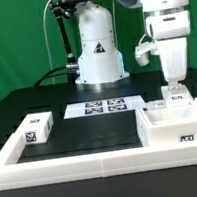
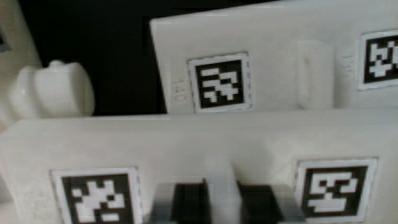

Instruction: Assemble cabinet

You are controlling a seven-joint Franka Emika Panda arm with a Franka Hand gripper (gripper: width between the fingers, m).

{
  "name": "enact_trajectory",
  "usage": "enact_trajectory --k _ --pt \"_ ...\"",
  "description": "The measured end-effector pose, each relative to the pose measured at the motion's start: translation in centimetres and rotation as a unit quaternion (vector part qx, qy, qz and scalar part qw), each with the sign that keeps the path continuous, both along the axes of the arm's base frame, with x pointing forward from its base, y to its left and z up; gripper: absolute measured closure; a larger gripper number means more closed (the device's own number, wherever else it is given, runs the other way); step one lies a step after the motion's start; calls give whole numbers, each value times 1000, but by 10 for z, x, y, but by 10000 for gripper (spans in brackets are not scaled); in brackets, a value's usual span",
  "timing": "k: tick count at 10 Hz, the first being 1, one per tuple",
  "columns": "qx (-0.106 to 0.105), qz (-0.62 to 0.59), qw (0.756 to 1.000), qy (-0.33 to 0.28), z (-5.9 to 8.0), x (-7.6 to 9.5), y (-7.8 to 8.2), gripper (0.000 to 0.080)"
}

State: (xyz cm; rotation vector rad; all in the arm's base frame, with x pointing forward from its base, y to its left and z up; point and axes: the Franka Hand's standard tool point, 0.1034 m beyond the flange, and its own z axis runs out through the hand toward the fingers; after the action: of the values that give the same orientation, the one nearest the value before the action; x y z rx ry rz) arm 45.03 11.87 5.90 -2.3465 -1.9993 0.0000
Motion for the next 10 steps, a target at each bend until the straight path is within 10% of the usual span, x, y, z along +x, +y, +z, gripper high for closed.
enact_trajectory --k 10 --pt "-4 0 1000 7 6 2 1 729"
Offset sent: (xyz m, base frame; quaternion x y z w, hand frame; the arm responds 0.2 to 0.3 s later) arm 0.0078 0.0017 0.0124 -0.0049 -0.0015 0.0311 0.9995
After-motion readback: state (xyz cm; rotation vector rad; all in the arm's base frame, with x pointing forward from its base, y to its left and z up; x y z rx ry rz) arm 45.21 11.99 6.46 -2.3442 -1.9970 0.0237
